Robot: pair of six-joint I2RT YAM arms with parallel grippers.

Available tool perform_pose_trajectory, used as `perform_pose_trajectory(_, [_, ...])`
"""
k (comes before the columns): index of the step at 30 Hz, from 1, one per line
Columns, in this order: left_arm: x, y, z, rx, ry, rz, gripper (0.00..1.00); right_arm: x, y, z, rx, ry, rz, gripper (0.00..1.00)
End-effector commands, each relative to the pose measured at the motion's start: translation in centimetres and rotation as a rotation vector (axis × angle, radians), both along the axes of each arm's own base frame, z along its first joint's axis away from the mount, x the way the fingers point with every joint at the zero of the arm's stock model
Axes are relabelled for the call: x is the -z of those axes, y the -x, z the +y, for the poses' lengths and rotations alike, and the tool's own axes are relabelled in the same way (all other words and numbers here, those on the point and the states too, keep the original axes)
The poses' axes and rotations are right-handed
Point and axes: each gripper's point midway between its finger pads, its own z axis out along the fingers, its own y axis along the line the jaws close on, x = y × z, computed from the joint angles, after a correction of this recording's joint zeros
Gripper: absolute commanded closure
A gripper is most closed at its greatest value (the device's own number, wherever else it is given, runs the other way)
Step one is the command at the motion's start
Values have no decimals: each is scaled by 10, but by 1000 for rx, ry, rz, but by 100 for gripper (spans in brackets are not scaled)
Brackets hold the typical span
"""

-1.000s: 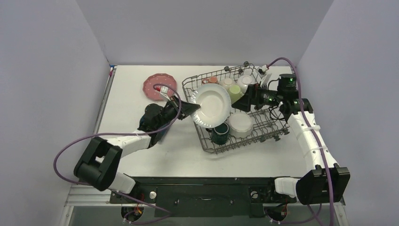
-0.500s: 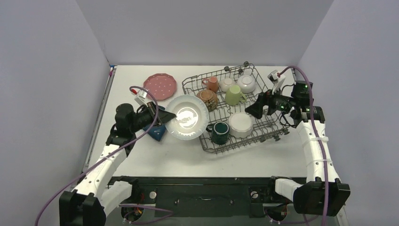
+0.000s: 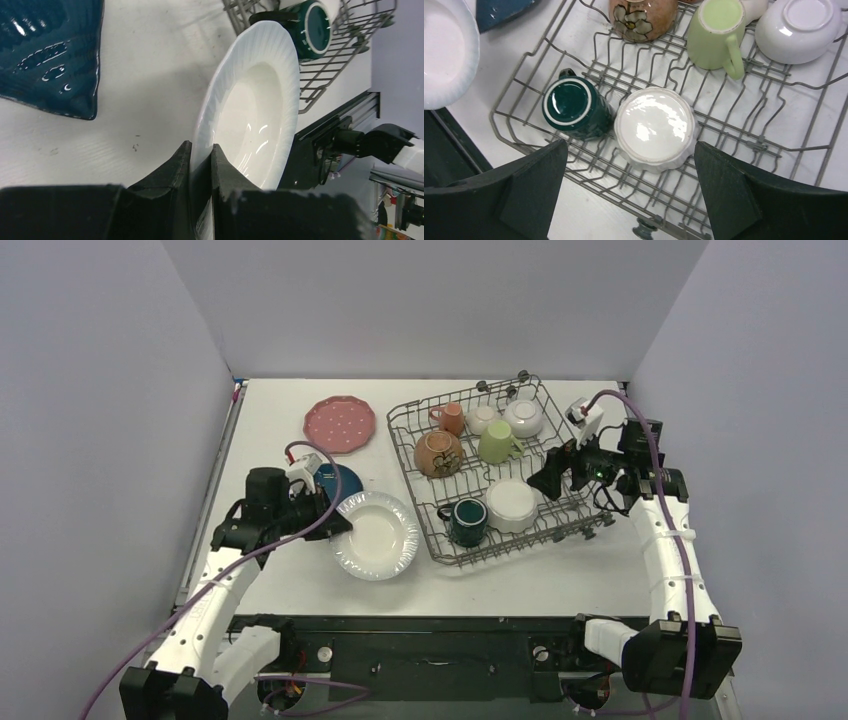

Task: Unload the mixed dishes from the dish rack
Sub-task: Place the plate at the center of the board.

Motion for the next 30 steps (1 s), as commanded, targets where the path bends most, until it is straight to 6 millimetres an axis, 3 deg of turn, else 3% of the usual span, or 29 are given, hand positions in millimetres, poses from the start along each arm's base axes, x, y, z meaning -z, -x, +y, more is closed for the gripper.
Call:
perform_pose_trajectory(1, [3, -5, 8, -1, -64, -9, 100, 5, -2, -1, -136, 157, -153, 7])
perform_pose_trajectory(4, [14, -9, 9, -12, -77, 25, 100, 18, -2, -2, -259, 286, -229, 3])
perform_pose_trajectory(9, [37, -16, 0, -8, -76, 83, 100, 37, -41, -11, -307, 463, -215, 1])
perform_pose_trajectory(18, [75, -24, -22, 16, -188, 147, 100, 41, -107, -3, -299, 472, -146, 3])
perform_pose_trajectory(23, [90, -26, -29, 30, -191, 188, 100, 64, -134, 0, -305, 498, -92, 4])
perform_pose_trajectory(24, [93, -28, -31, 32, -190, 190, 100, 61, -142, 0, -294, 504, -96, 4])
perform_pose_trajectory(25, [95, -27, -33, 32, -186, 196, 100, 72, -147, 2, -298, 501, -66, 5])
perform_pose_trajectory(26, [100, -28, -34, 31, -185, 206, 98, 67, -155, 2, -283, 503, -75, 6])
perform_pose_trajectory(27, [102, -27, -35, 27, -180, 217, 97, 81, -158, 3, -293, 500, -33, 9])
perform_pose_trajectory(28, [107, -27, -36, 27, -182, 227, 95, 76, -166, 3, -287, 508, -42, 10])
perform_pose_trajectory(30, [114, -24, -35, 19, -183, 244, 91, 98, -171, 2, -305, 518, 27, 15])
